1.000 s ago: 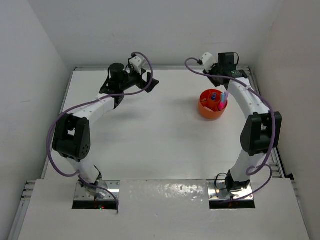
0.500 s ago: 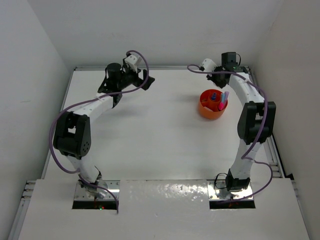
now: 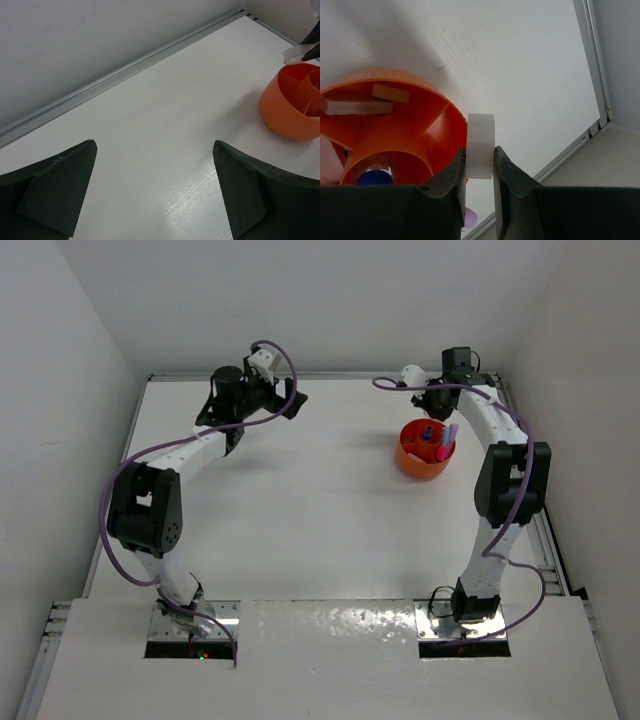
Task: Sort the stationery into containers
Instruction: Place the stationery in the storage box.
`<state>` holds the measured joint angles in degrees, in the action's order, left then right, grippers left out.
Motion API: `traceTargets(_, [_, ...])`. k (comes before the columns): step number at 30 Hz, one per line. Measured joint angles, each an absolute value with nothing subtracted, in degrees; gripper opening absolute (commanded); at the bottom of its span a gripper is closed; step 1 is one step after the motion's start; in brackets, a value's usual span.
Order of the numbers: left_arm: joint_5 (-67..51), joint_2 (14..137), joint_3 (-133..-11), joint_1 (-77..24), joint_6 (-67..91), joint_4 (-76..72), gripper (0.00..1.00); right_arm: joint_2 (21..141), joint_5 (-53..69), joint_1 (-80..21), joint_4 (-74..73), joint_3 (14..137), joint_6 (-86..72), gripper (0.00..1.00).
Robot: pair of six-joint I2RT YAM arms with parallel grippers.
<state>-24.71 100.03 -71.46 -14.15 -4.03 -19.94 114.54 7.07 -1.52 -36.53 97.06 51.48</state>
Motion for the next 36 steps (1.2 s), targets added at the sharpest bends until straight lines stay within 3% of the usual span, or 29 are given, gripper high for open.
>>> traceTargets(36, [-23.6,100.2,-71.5,-14.6,-4.2,-20.3,1.0,106.4,7.5,-1.7,-42.8,88.2,49.5,0.0])
